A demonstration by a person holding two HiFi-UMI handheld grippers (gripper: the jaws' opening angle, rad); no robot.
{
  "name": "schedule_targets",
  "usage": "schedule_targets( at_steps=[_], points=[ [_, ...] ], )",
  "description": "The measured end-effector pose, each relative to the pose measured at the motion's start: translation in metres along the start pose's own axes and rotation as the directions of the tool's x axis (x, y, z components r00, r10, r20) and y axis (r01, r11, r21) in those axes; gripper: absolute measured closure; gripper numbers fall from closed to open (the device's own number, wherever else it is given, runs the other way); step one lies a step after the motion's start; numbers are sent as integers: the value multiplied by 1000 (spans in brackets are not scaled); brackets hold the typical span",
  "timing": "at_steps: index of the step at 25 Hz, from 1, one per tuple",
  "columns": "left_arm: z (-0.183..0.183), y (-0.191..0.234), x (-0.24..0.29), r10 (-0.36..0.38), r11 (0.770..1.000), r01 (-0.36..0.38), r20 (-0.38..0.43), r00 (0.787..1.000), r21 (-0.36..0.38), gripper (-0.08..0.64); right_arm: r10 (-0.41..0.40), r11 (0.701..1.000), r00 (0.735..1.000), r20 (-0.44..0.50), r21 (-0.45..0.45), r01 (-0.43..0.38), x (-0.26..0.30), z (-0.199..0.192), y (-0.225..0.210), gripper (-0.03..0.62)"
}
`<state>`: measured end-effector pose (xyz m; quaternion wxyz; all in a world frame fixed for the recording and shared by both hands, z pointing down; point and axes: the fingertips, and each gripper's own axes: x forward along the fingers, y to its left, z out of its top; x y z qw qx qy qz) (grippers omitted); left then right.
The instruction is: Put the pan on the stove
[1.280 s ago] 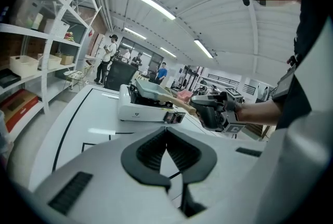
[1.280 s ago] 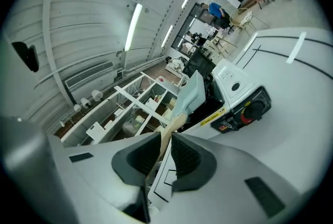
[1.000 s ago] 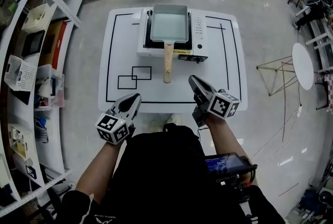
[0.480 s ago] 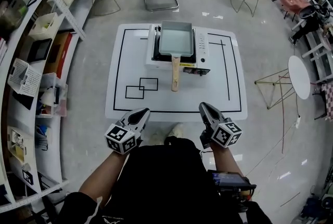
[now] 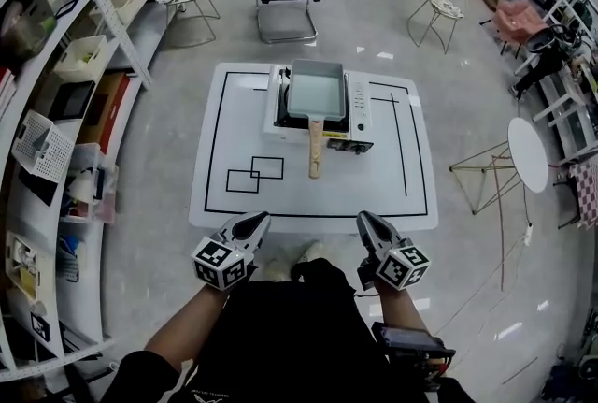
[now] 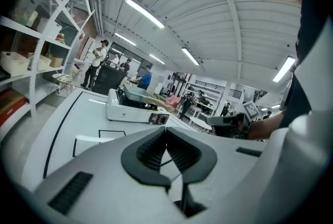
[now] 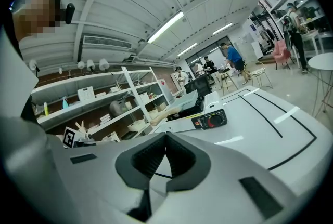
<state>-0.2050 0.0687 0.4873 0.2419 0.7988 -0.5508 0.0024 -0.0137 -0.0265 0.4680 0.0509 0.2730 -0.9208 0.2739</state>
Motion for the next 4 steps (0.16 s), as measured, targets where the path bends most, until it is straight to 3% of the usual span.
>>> schedule_targets(
  at_steps=[4],
  points=[
    [1, -3, -1, -16, 1000, 16, 15, 1000, -1, 551, -5, 1000, 1000, 8, 1, 5, -4, -3, -1, 566]
  ],
)
